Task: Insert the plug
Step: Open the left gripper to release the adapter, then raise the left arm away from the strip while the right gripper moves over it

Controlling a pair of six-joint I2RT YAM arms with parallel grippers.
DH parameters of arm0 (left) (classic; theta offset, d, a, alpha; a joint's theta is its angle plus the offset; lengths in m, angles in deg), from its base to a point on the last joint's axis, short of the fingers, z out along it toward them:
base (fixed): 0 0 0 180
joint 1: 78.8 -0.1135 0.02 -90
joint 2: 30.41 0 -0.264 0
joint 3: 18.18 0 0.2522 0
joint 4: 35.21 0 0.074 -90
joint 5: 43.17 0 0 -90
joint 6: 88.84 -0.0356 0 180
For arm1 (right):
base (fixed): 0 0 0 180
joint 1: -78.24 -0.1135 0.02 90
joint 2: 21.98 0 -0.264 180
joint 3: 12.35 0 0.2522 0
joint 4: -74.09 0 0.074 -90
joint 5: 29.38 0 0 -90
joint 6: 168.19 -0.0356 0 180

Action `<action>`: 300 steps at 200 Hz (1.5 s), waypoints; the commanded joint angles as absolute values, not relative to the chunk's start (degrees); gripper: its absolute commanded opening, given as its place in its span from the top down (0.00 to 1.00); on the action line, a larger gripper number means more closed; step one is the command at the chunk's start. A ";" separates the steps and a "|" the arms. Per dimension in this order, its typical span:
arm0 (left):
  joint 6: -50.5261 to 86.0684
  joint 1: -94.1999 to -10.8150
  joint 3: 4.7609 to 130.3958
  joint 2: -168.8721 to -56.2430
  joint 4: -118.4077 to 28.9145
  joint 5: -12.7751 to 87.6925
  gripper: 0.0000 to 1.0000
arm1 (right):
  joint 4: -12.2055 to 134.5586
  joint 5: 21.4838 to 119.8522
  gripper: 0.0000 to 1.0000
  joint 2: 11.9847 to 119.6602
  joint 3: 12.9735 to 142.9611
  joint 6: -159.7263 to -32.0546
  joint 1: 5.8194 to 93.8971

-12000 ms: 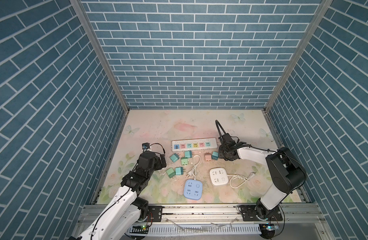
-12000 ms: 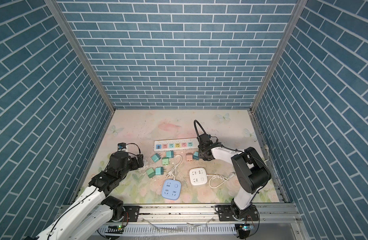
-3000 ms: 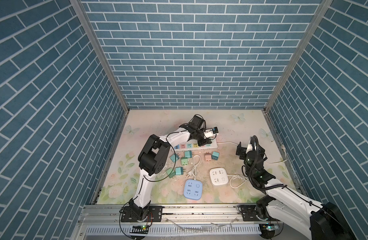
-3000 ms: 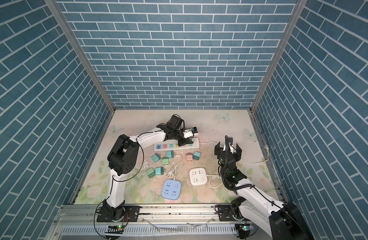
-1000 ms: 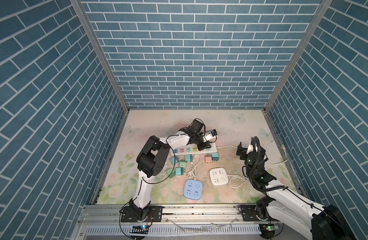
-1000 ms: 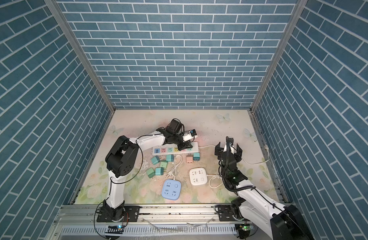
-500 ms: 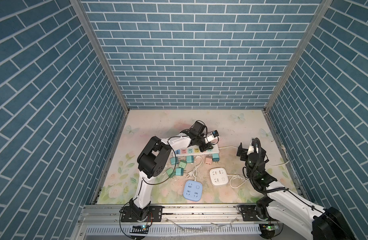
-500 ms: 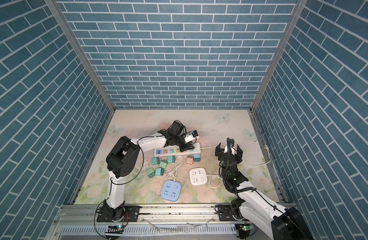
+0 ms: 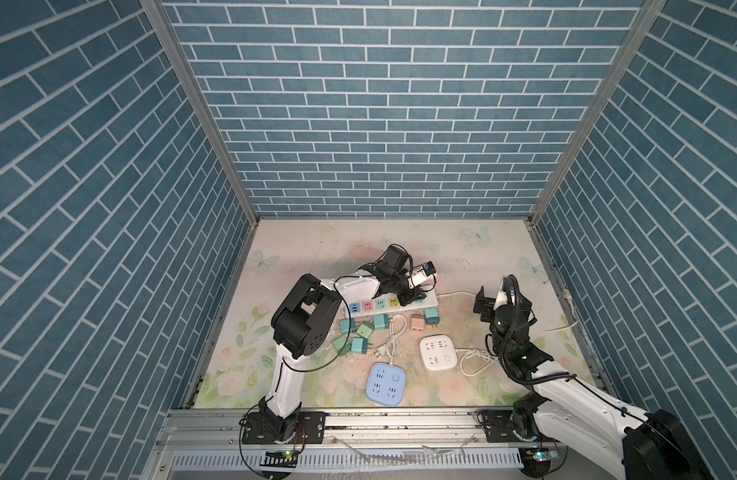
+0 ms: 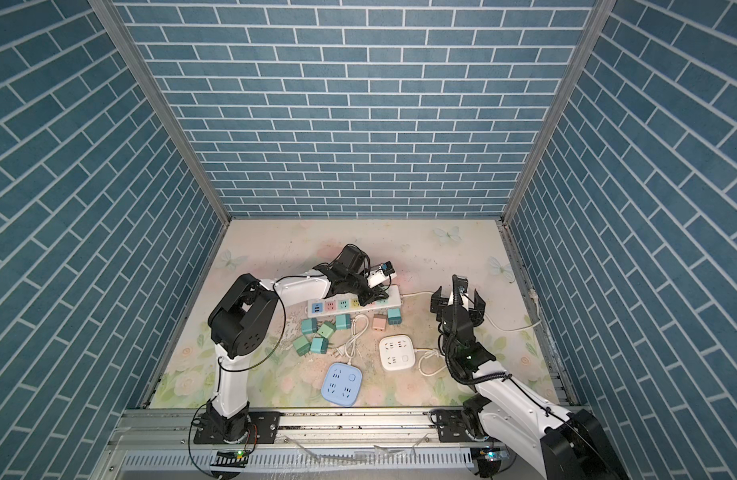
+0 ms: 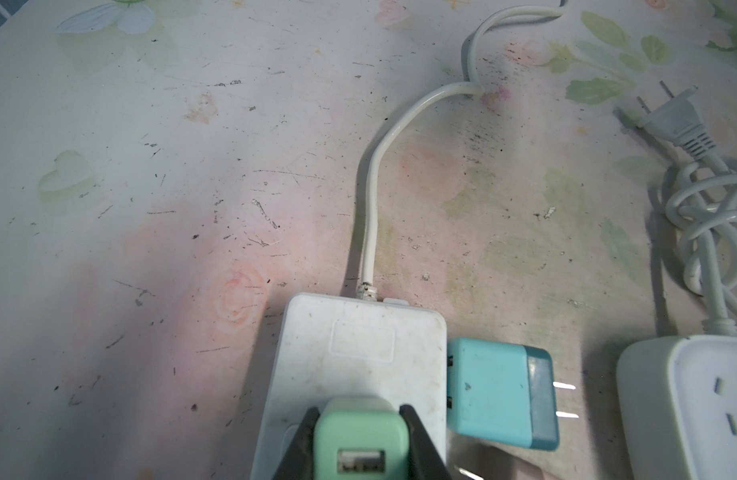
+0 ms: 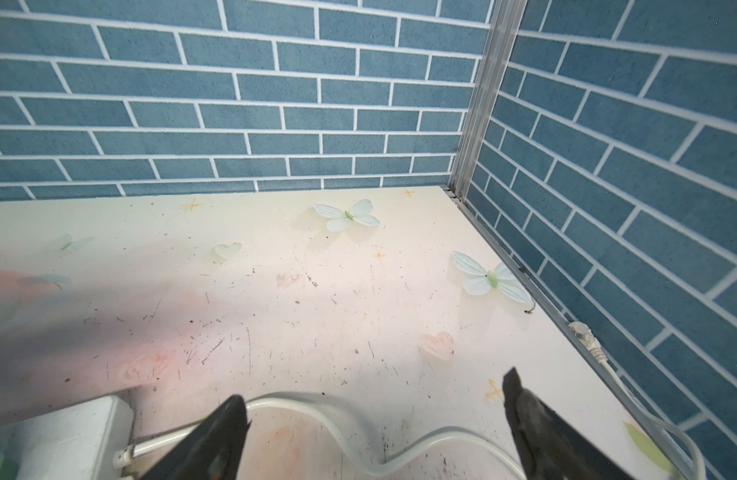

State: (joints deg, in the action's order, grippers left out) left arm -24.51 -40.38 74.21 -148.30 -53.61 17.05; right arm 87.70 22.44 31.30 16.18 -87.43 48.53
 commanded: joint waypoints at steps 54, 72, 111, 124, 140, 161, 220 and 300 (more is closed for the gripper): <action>-24.20 -40.13 73.45 -142.27 -60.53 17.09 0.00 | 73.65 25.34 0.06 27.36 23.75 -94.79 48.71; -24.02 -40.13 73.07 -138.15 -61.72 17.15 0.00 | 71.85 31.24 0.07 24.96 24.04 -97.60 48.74; -18.68 -40.13 65.73 -124.14 -59.92 20.60 0.00 | 65.24 41.49 0.14 26.60 27.44 -105.15 48.62; -14.88 -40.12 60.44 -117.36 -57.37 22.19 0.00 | 63.88 44.48 0.16 27.07 27.69 -107.29 48.45; -10.47 -40.21 52.39 -107.89 -52.30 24.53 0.00 | 62.78 47.67 0.17 27.74 27.88 -109.00 48.02; -4.33 -40.56 41.92 -96.40 -47.97 29.70 0.00 | 60.10 49.14 0.20 29.53 29.36 -109.74 46.79; 3.80 -41.71 27.52 -77.37 -55.67 38.75 0.00 | 53.58 45.97 0.24 36.16 34.40 -109.48 39.78; 12.39 -41.79 14.84 -54.23 -64.37 61.99 0.00 | 49.22 43.96 0.31 44.97 38.36 -109.57 34.93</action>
State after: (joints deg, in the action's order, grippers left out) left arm 10.95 -41.45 17.56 -58.45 -62.59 57.18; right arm 51.70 45.39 42.60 36.77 -107.93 35.41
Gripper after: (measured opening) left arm 0.995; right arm 0.703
